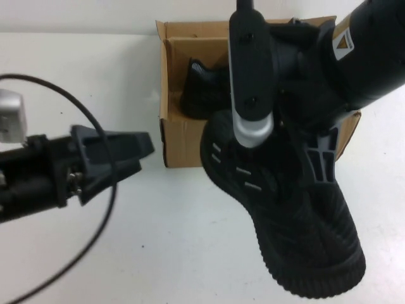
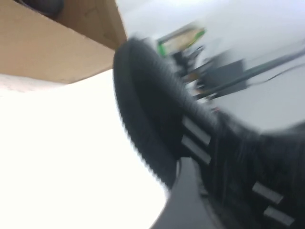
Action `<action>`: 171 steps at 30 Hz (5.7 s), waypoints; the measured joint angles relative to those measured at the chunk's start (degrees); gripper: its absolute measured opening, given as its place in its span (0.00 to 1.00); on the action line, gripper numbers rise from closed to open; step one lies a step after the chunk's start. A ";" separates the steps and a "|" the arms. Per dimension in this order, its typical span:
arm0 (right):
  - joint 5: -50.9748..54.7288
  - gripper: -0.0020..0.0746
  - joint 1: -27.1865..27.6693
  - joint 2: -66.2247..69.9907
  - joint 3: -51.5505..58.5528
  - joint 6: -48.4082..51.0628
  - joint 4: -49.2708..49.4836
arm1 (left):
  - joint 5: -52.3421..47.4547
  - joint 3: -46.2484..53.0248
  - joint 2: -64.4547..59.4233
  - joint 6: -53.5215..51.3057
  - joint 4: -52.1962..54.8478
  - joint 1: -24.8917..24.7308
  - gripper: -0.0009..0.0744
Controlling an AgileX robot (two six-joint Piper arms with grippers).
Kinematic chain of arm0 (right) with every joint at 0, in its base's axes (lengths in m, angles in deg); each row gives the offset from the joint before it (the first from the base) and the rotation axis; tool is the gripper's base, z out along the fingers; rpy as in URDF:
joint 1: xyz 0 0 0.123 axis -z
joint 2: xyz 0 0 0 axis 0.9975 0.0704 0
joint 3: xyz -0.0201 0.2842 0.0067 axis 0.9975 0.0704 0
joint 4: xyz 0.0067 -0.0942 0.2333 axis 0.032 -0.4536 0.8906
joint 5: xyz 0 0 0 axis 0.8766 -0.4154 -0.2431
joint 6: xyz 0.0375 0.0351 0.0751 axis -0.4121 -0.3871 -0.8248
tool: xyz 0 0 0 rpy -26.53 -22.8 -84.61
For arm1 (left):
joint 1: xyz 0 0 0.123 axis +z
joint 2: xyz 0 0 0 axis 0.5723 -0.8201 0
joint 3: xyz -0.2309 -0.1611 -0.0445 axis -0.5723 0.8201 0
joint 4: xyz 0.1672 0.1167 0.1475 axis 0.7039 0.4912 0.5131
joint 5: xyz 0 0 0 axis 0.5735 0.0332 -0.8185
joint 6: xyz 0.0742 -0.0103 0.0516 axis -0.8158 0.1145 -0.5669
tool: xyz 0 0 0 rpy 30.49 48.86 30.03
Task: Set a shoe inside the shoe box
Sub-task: Hand over the shoe, then place the shoe in the shoe box
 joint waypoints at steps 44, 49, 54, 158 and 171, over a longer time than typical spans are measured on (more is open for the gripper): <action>0.89 0.02 0.12 -0.81 0.36 9.65 18.46 | -6.85 -10.82 -17.27 7.86 1.11 -6.00 0.22; 0.89 0.04 0.12 -0.81 0.36 -2.08 17.09 | -5.99 -10.82 -17.27 7.42 1.11 -6.13 0.22; 0.64 0.39 0.12 -0.81 0.36 -13.88 13.73 | -3.83 -10.82 -17.27 6.58 1.11 -6.26 0.22; -38.35 0.83 14.73 2.89 25.95 -66.89 68.05 | 30.09 -14.79 -14.91 2.97 0.05 -6.39 0.22; -38.74 0.66 14.49 6.13 25.95 -63.17 74.27 | 30.09 -14.79 -14.91 2.64 0.28 -6.39 0.22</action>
